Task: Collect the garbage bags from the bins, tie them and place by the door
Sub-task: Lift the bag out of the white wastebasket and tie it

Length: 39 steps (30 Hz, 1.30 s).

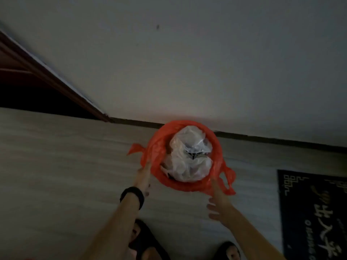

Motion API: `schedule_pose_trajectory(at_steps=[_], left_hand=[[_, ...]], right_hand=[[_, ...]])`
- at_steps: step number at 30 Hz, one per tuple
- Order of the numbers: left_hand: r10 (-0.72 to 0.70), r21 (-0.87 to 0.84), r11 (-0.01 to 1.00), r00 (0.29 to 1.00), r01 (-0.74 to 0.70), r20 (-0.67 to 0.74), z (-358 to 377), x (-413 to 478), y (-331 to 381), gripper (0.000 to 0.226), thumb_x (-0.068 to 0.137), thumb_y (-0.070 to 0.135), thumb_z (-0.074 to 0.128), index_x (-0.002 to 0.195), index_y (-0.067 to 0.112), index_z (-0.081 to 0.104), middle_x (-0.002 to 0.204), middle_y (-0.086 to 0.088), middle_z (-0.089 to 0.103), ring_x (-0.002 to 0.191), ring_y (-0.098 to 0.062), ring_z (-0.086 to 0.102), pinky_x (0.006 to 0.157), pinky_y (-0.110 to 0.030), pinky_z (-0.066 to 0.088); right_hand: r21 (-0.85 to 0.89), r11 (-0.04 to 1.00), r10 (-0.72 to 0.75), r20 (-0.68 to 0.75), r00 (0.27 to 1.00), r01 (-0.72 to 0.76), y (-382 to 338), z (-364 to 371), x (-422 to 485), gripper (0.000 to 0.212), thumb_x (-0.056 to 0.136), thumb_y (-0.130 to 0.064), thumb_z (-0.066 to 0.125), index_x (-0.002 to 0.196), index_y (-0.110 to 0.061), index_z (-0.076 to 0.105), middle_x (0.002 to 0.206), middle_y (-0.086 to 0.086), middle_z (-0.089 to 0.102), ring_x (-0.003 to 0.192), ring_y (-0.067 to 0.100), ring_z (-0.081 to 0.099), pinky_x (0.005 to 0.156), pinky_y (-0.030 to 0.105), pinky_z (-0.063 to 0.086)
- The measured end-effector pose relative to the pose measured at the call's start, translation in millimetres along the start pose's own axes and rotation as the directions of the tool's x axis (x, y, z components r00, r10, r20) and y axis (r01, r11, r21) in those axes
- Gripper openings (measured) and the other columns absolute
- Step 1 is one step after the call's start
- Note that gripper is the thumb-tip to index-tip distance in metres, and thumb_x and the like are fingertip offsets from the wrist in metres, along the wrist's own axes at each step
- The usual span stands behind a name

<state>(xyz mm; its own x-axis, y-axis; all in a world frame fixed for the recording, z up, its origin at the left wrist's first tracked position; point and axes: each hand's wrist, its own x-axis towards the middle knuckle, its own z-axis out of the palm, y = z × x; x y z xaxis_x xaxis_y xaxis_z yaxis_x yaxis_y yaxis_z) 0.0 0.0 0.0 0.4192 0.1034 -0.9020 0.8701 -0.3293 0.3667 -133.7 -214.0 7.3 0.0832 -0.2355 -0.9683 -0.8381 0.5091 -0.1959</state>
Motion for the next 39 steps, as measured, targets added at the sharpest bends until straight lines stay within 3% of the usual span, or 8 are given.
schedule_pose_trajectory(at_steps=[5, 14, 20, 24, 27, 31, 35, 39], left_hand=[[-0.098, -0.262, 0.957, 0.988, 0.127, 0.120, 5, 67, -5, 0.093, 0.071, 0.091, 0.039, 0.138, 0.027, 0.049, 0.133, -0.008, 0.050, 0.114, -0.033, 0.050, 0.089, -0.065, 0.043], [0.079, -0.405, 0.914, 0.967, 0.027, 0.243, 19, 121, 8, 0.053, 0.090, 0.057, 0.057, 0.124, 0.017, 0.064, 0.111, -0.014, 0.072, 0.102, -0.032, 0.067, 0.080, -0.045, 0.058], [0.192, -0.248, 0.942, 0.970, -0.225, -0.149, 7, 111, 10, 0.056, 0.095, 0.053, 0.052, 0.130, 0.010, 0.058, 0.128, -0.017, 0.062, 0.113, -0.035, 0.061, 0.100, -0.052, 0.049], [0.288, -0.381, 0.851, 0.929, -0.360, -0.233, 0, 78, 27, 0.038, 0.099, 0.041, 0.051, 0.125, 0.016, 0.061, 0.124, -0.014, 0.064, 0.110, -0.034, 0.062, 0.091, -0.047, 0.053], [0.369, -0.548, 0.743, 0.918, -0.385, -0.145, 6, 51, 42, 0.024, 0.099, 0.031, 0.050, 0.103, 0.016, 0.068, 0.102, -0.011, 0.072, 0.089, -0.028, 0.069, 0.070, -0.033, 0.054], [0.442, -0.703, 0.607, 0.893, -0.370, -0.089, 19, 29, 57, 0.022, 0.095, 0.029, 0.054, 0.083, 0.019, 0.070, 0.075, -0.002, 0.075, 0.063, -0.018, 0.071, 0.056, -0.026, 0.054], [0.477, -0.732, 0.583, 0.878, -0.353, -0.043, 28, 23, 61, 0.021, 0.089, 0.026, 0.061, 0.076, 0.022, 0.076, 0.084, -0.001, 0.074, 0.076, -0.021, 0.069, 0.064, -0.028, 0.057], [0.438, -0.478, 0.795, 0.899, -0.374, 0.025, 25, 23, 54, 0.060, 0.065, 0.052, 0.083, 0.113, 0.018, 0.072, 0.107, -0.008, 0.075, 0.098, -0.026, 0.071, 0.090, -0.045, 0.056]], right_hand=[[0.254, 0.941, -0.194, -0.127, 0.973, 0.221, -12, 15, 74, 0.076, 0.079, -0.073, 0.059, 0.131, -0.017, 0.057, 0.126, 0.007, 0.065, 0.112, 0.029, 0.063, 0.093, 0.045, 0.052], [0.267, 0.823, -0.437, -0.268, 0.859, 0.502, -38, 12, 120, 0.080, 0.067, -0.052, 0.084, 0.133, -0.019, 0.054, 0.105, -0.003, 0.064, 0.099, 0.019, 0.064, 0.094, 0.040, 0.053], [0.214, 0.727, -0.579, -0.319, 0.750, 0.652, -22, -10, 103, 0.031, 0.083, -0.050, 0.073, 0.098, -0.024, 0.065, 0.094, -0.005, 0.070, 0.089, 0.013, 0.068, 0.072, 0.029, 0.054], [-0.183, 0.705, -0.709, -0.198, 0.677, 0.685, -29, -35, 71, 0.024, 0.098, -0.039, 0.056, 0.104, -0.018, 0.064, 0.098, 0.009, 0.070, 0.086, 0.027, 0.068, 0.081, 0.047, 0.058], [-0.680, 0.426, -0.836, -0.044, 0.547, 0.596, -45, -53, 47, 0.025, 0.097, -0.046, 0.049, 0.096, -0.028, 0.067, 0.091, 0.001, 0.074, 0.080, 0.025, 0.070, 0.079, 0.039, 0.056], [-0.674, 0.453, -0.860, -0.156, 0.486, 0.583, -63, -59, 32, 0.039, 0.081, -0.064, 0.057, 0.105, -0.032, 0.060, 0.113, 0.000, 0.062, 0.090, 0.025, 0.064, 0.079, 0.035, 0.051], [-0.445, 0.742, -0.559, 0.001, 0.829, 0.501, -63, -48, 48, 0.102, 0.077, -0.053, 0.078, 0.152, -0.018, 0.019, 0.146, 0.014, 0.042, 0.119, 0.036, 0.055, 0.084, 0.046, 0.050], [-0.419, 0.752, -0.522, 0.094, 0.848, 0.509, -54, -54, 73, 0.036, 0.090, -0.032, 0.069, 0.114, -0.006, 0.063, 0.097, 0.014, 0.069, 0.072, 0.019, 0.063, 0.073, 0.040, 0.055]])
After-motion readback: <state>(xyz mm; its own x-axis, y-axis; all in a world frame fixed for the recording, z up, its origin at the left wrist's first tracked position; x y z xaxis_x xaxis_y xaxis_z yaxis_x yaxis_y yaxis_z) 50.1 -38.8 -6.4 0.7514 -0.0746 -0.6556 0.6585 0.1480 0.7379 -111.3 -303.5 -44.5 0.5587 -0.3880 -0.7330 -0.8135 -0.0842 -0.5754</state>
